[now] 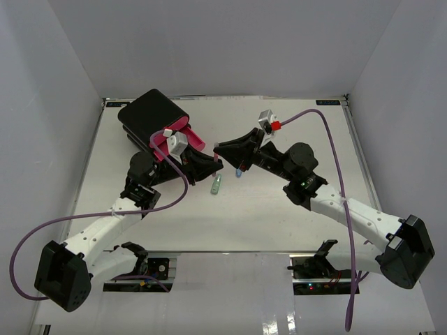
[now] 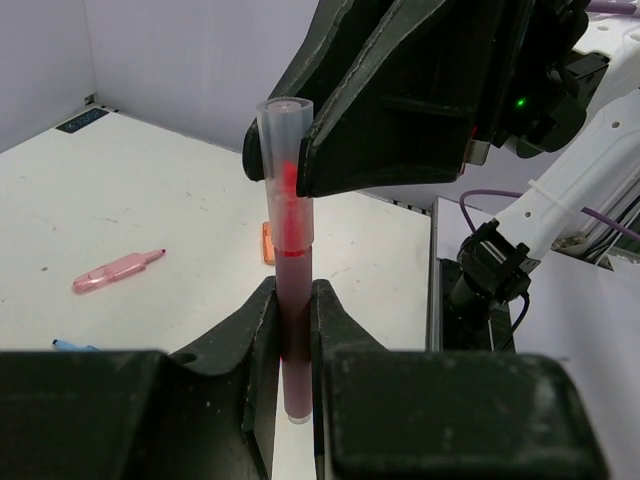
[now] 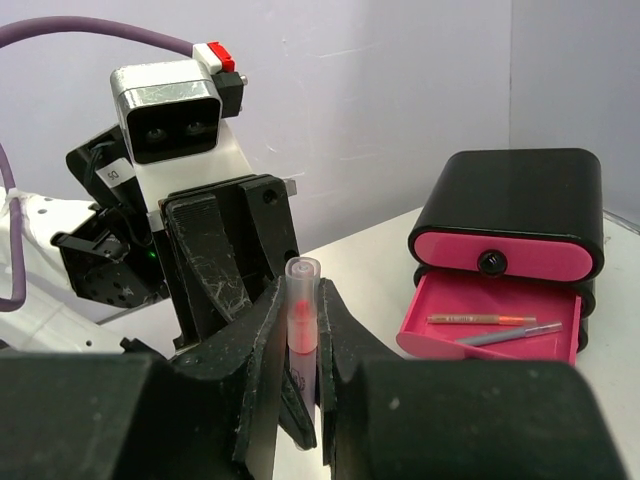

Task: Sort the stationery into containers
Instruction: Close the pen cap on the pen, then place the pen in the drawer, then close the drawer in the storage box.

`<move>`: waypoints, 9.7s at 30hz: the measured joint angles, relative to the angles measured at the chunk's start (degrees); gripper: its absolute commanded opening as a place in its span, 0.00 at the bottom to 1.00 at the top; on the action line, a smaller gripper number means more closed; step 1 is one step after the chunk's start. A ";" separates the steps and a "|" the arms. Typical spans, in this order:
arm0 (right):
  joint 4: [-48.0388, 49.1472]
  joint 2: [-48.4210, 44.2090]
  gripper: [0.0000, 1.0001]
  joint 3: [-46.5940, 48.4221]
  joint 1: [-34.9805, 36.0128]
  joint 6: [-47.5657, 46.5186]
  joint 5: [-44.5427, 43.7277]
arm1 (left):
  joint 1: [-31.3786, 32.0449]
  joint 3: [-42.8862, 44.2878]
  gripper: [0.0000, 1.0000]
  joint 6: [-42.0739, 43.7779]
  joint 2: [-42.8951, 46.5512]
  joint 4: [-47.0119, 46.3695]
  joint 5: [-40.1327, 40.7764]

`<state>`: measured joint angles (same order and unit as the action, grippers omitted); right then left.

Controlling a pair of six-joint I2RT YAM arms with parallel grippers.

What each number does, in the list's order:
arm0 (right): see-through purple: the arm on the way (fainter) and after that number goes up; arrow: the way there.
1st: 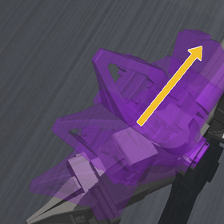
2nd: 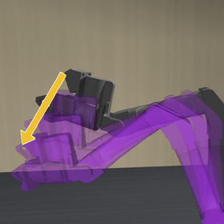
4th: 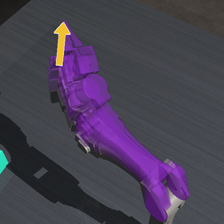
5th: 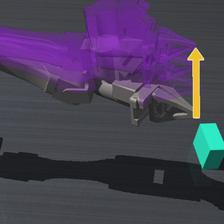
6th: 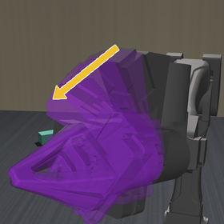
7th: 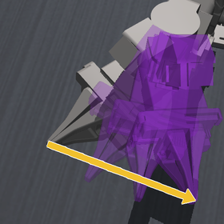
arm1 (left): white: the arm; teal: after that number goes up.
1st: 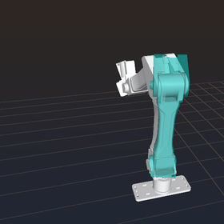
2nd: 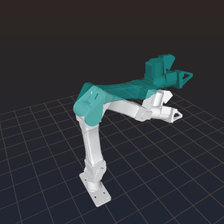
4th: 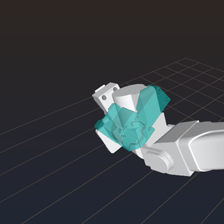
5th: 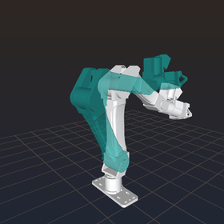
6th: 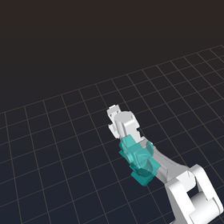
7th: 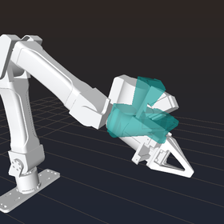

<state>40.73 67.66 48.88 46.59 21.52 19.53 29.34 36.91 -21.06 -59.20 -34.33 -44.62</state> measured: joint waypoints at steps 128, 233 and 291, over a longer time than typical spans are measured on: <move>-36.17 7.82 0.08 18.01 4.90 -6.58 -14.69 | 0.46 10.86 0.00 14.82 -2.43 29.86 4.26; -41.48 -26.71 0.98 -19.50 6.78 -12.79 -39.26 | -6.69 43.60 0.90 35.04 -32.83 62.71 50.25; -21.03 51.98 0.51 30.86 6.27 -24.44 -21.05 | -27.89 22.45 0.98 10.51 -25.75 25.29 41.31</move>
<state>19.70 119.63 79.75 52.86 -2.92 -1.52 1.45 59.35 -10.55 -84.95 -9.04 -3.31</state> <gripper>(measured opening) 0.546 0.979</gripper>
